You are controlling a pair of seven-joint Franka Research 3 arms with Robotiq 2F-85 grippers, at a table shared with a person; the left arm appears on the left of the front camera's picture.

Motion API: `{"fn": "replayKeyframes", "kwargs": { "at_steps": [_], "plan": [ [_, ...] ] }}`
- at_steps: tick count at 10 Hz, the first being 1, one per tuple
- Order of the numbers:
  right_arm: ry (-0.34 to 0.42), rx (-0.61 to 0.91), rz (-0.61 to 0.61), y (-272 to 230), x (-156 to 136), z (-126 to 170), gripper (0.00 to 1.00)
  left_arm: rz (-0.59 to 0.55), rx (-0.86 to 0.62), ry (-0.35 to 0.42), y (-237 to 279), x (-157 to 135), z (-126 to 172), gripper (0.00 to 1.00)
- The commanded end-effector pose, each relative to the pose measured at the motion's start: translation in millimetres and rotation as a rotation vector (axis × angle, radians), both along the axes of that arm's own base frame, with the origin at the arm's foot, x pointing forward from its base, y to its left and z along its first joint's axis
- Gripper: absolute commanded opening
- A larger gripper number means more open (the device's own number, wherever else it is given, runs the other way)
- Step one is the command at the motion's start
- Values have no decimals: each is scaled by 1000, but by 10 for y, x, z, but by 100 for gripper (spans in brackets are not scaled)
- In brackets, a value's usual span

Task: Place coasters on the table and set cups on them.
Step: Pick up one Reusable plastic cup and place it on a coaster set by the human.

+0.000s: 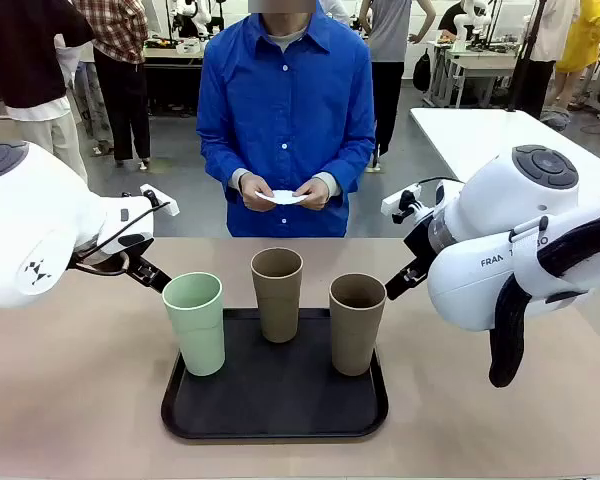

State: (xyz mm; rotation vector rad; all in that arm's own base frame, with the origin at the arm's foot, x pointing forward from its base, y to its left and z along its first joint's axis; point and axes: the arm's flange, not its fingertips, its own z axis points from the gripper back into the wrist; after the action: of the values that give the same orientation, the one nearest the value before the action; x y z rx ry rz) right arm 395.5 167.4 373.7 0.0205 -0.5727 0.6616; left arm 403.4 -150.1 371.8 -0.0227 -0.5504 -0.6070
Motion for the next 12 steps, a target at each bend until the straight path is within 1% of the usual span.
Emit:
{"fn": "replayKeyframes", "kwargs": {
  "at_steps": [1, 12],
  "plan": [
    [0, 0, 0, 0, 0, 0, 100, 0, 0, 0, -1, -1, 0, 100],
    [0, 0, 0, 1, 0, 0, 100, 0, 0, 0, -1, 0, 0, 100]
  ]
}}
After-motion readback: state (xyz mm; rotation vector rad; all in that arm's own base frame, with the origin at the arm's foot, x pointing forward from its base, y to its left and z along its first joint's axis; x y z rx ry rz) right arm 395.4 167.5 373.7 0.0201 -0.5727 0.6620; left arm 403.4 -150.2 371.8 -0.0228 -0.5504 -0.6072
